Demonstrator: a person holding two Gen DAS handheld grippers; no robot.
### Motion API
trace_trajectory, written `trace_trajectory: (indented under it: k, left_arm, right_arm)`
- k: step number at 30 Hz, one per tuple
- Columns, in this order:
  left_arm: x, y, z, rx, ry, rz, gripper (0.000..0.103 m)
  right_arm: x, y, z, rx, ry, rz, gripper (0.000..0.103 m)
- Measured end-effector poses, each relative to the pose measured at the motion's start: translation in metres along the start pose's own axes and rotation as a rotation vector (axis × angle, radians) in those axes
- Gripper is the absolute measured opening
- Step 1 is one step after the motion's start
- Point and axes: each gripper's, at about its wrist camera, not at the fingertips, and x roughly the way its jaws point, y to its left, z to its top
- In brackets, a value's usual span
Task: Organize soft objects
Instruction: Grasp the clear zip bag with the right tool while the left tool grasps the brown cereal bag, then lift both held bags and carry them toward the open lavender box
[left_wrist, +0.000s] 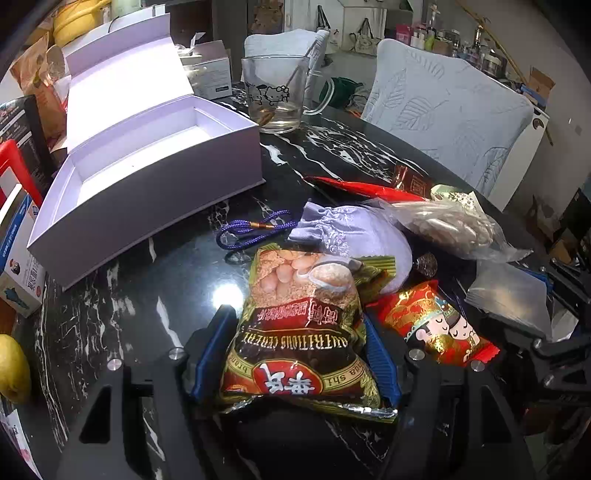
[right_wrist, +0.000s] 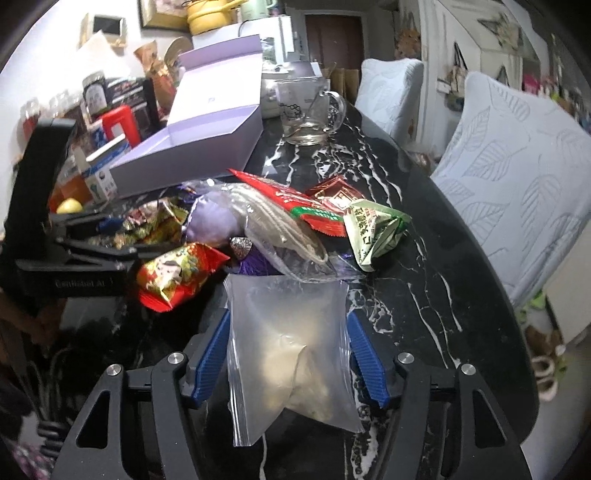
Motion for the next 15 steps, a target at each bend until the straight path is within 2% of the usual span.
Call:
trace_trajectory:
  k: [1,3,6,10,15]
  left_arm:
    - [-0.001,0.001,0.0,-0.009,-0.003,-0.001,0.064]
    - [-0.002,0.002,-0.001,-0.024,-0.006,-0.007,0.062]
    - [-0.008,0.006,-0.005,-0.063,-0.004,-0.042,0.06]
    - [-0.018,0.009,-0.013,-0.106,0.01,-0.081,0.06]
    - [-0.03,0.01,-0.024,-0.131,0.003,-0.077,0.06]
  right_arm:
    - [0.001,0.002,-0.001,-0.012,-0.002,-0.013,0.064]
    - [0.001,0.005,-0.002,-0.034,-0.006,-0.046,0.048]
    - [-0.001,0.004,-0.003,-0.032,-0.018,-0.048,0.04]
    - [-0.005,-0.003,-0.004,0.03,-0.027,0.0,0.038]
    - [-0.013,0.001,-0.006,0.035,-0.041,0.027,0.038]
